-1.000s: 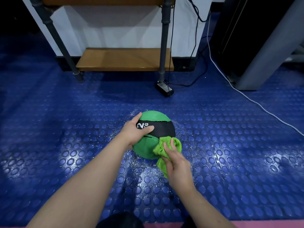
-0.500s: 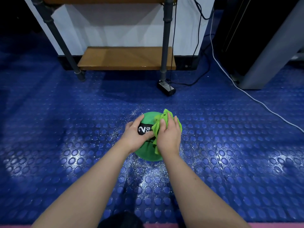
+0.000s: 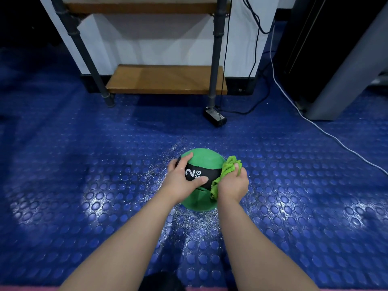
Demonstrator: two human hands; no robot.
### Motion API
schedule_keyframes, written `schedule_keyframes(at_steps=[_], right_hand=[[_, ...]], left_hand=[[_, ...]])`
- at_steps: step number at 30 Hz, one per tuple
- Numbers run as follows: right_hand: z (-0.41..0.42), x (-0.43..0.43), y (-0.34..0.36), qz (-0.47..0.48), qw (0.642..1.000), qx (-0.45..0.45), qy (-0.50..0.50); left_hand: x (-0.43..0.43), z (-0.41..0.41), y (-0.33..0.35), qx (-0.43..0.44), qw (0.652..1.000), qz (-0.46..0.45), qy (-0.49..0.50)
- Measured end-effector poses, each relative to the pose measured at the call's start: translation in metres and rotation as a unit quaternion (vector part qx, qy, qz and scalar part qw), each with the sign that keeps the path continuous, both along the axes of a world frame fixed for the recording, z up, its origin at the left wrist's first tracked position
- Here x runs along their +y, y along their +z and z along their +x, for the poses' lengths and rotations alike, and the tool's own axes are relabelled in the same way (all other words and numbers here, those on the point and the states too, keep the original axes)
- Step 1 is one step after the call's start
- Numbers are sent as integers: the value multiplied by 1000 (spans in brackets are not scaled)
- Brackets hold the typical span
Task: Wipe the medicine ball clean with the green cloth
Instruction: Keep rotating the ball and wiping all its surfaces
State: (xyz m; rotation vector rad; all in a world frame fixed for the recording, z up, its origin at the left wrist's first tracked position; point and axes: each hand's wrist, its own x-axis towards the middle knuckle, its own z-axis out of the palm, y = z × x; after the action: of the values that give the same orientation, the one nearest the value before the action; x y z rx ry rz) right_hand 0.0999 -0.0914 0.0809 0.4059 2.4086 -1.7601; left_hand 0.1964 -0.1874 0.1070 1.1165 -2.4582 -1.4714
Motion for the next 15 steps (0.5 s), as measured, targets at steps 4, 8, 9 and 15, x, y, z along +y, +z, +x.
schedule_keyframes(at_steps=[4,8,9,15], right_hand=[[-5,2,2,4,1000,-9,20],[-10,3,-1,-2,1000,-15,15],[-11,3,-4,-2,1000,-18,14],[-25,15,-15,30,996,-41,78]], left_hand=[[0,0,1,8,1000,7,13],[-1,-1,3,9,1000,13,15],[-1,-1,4,6,1000,14,13],[-12,4,8,3,999,32,-5]])
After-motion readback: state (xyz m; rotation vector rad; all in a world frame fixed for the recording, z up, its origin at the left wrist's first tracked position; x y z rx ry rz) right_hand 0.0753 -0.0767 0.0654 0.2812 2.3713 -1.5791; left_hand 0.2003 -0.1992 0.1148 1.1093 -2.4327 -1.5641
